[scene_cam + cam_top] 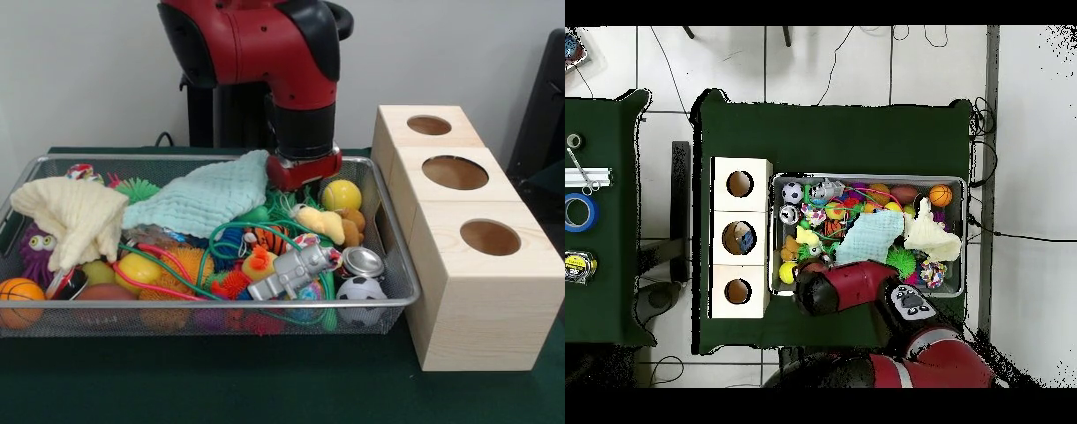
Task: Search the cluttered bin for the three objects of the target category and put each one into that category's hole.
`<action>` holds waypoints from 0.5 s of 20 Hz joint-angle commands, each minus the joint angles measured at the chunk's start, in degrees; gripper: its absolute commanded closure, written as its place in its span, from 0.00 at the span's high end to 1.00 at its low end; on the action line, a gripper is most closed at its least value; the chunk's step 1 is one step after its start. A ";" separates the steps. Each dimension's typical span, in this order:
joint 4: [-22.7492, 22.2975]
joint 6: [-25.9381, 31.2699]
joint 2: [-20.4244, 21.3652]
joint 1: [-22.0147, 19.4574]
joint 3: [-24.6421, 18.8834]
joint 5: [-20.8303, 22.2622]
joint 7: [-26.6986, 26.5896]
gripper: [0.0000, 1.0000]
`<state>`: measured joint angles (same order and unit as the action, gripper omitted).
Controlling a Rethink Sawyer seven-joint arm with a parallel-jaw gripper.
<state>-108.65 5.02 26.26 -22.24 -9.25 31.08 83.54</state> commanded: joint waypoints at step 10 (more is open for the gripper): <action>6.31 29.35 9.90 -12.15 -12.25 -11.33 -5.32 0.00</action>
<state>-109.03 20.36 30.15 -29.61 -14.01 24.47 83.54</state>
